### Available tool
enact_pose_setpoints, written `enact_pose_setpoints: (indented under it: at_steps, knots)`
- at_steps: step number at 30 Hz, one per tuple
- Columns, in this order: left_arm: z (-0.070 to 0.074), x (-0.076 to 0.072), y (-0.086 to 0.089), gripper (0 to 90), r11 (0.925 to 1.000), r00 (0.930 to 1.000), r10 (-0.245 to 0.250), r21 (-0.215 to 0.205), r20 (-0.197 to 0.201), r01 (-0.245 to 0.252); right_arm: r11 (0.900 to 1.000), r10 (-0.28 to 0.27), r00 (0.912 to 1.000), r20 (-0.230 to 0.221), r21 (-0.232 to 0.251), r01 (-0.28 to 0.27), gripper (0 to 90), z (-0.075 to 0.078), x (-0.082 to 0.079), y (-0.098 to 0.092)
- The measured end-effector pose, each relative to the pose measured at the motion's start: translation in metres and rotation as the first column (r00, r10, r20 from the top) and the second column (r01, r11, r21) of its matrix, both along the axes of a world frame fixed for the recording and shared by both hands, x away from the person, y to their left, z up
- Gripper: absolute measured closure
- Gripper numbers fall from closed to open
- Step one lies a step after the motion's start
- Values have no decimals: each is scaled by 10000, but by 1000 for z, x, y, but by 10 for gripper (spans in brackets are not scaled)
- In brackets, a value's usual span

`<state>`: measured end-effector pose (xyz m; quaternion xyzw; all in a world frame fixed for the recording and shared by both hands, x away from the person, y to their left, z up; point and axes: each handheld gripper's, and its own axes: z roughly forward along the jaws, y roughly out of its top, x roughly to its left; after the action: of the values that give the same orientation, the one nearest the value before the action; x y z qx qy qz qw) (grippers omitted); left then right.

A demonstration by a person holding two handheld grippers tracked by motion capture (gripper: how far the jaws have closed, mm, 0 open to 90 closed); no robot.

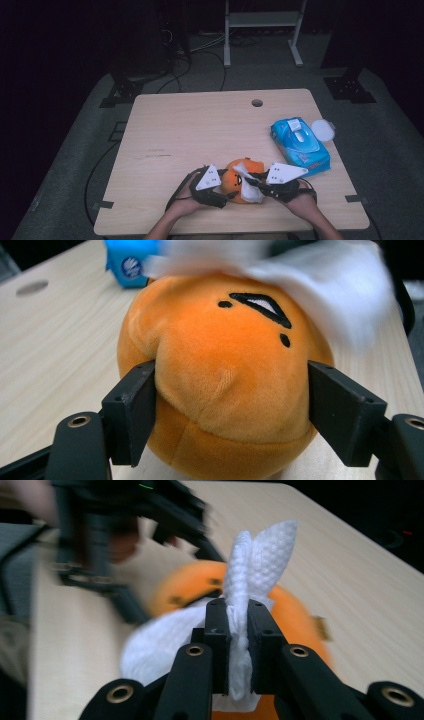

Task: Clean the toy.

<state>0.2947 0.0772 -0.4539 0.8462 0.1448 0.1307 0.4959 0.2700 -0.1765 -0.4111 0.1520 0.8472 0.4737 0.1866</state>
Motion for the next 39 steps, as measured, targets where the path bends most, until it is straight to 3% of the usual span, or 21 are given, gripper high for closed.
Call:
enact_pose_setpoints:
  at_steps: [2,6,8,11,12,13,15,17,20,21,24,26,28,30,33,39]
  knots:
    - [-1,3,3,254,10000,10000,-23,-43,-82,23,9993,83,9997,222,-366,-74,805,-2,-1,5]
    - [0,3,5,239,10000,9996,11,-82,-267,-13,9994,-189,9998,-38,-291,188,805,-3,4,-5]
    - [6,3,4,191,9996,9993,-50,-272,-367,40,9993,-311,9994,-135,-195,308,805,-4,4,-9]
    - [16,3,3,182,9936,9999,-133,-1119,-72,124,9997,-236,9993,-293,-87,233,805,-5,2,-8]
    - [16,2,1,190,9938,9999,-126,-1108,-2,125,10000,-7,9993,-375,46,9,804,-5,1,-4]
    - [15,0,-2,207,9976,9996,-28,-689,271,47,10000,73,9994,-343,41,-71,804,-5,0,-2]
    - [11,0,-2,257,9988,9990,-31,-487,450,53,9998,135,9997,-219,-138,-138,804,-5,-1,2]
    - [8,2,2,309,9986,9999,17,-525,148,-9,9999,11,9995,-304,-153,-16,805,-4,2,-4]
    - [7,5,8,325,9988,9997,189,-440,-149,-196,9992,-296,9992,-256,-261,289,806,-5,5,-11]
    - [6,5,12,327,9989,9994,178,-428,-286,-190,9976,-649,9972,-383,-284,638,806,-8,9,-21]
    - [7,4,16,325,9990,9987,48,-435,-500,-70,9951,-871,9953,-415,-497,850,806,-11,10,-26]
    - [12,3,15,270,9992,9992,-84,-383,-381,70,9965,-769,9957,-513,-362,751,806,-11,8,-23]
    - [18,5,13,224,9984,9999,-74,-565,-95,69,9971,-612,9976,-314,-479,596,806,-10,5,-16]
    - [18,6,11,224,9983,10000,85,-578,49,-82,9991,-348,9989,-318,-253,340,806,-8,3,-10]
    - [12,8,13,279,9982,9997,164,-573,-182,-174,9989,-279,9995,-174,-373,272,806,-7,3,-6]
    - [8,10,16,306,9979,9976,299,-557,-631,-334,9982,-543,9971,-532,-266,529,806,-12,11,-18]
